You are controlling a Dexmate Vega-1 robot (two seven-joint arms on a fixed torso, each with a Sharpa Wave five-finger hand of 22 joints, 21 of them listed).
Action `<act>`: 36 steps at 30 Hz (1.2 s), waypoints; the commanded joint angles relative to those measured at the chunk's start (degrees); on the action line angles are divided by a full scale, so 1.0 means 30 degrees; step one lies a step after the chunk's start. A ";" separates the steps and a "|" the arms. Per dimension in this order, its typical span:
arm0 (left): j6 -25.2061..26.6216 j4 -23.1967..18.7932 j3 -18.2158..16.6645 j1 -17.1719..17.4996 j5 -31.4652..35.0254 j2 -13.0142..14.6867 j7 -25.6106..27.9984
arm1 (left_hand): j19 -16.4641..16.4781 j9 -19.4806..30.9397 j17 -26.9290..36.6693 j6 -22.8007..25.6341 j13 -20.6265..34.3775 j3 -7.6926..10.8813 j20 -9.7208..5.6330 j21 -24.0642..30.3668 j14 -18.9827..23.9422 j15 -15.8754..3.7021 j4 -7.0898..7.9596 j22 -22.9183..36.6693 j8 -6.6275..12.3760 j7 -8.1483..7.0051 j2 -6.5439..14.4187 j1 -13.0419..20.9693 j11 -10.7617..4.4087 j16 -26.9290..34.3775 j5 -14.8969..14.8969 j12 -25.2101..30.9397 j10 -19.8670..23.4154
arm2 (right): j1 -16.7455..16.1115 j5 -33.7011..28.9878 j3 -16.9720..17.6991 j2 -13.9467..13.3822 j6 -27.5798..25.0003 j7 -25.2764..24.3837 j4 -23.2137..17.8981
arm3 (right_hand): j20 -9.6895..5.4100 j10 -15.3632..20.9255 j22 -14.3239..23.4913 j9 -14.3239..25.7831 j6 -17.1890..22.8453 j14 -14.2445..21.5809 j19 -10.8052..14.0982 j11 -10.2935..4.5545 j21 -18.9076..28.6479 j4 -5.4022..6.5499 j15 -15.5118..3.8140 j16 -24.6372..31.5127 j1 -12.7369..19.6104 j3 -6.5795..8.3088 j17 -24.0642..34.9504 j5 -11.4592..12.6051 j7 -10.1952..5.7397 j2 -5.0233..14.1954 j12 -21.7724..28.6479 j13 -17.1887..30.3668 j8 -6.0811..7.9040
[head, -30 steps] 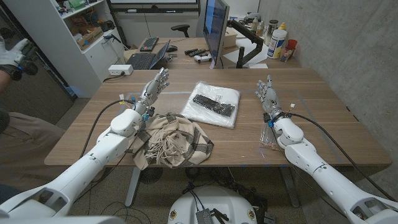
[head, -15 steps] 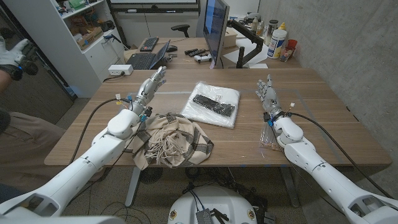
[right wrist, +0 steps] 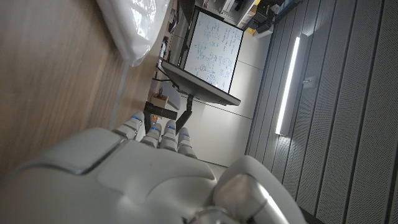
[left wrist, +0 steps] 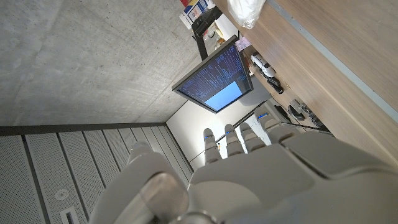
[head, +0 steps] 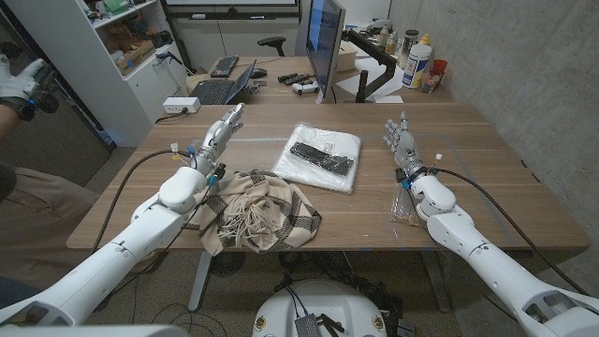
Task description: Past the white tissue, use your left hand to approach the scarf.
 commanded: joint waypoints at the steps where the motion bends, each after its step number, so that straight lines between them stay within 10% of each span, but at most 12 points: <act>1: 0.1314 -0.1327 -0.0115 0.0478 0.1133 0.0789 0.0918 | 0.0111 0.0066 0.0070 0.0074 0.0083 0.0042 -0.0054 0.0056 -0.0161 -0.0220 -0.0171 0.0078 0.0131 -0.0056 0.0091 0.0261 0.0000 0.0063 0.0012 0.0081 0.0128 | 0.0269 0.0043 -0.0071 0.0138 -0.0123 0.0138 0.0433 | 0.0004 0.0156 0.0032 0.0097 0.0010 0.0075 -0.0099 0.0067 0.0197 0.0084 -0.0090 0.0133 0.0069 -0.0075 0.0043 0.0116 0.0043 0.0763 0.0053 0.0059 0.0106; 36: 0.3663 -0.3475 0.0366 0.0772 0.6023 0.2699 0.2500 | 0.0050 0.0066 0.0065 0.0038 0.0085 0.0096 -0.0250 0.0032 -0.0287 -0.0257 -0.0418 0.0073 0.0053 0.0039 0.0106 0.0553 0.0100 0.0053 -0.0061 0.0061 0.0129 | 0.0961 -0.0487 -0.0455 0.0354 -0.0206 0.0061 0.1095 | 0.0013 0.0084 0.0033 0.0097 0.0001 -0.0037 -0.0176 0.0014 0.0190 0.0076 -0.0072 0.0065 0.0072 -0.0121 0.0049 0.0120 0.0066 0.0791 0.0016 0.0060 0.0089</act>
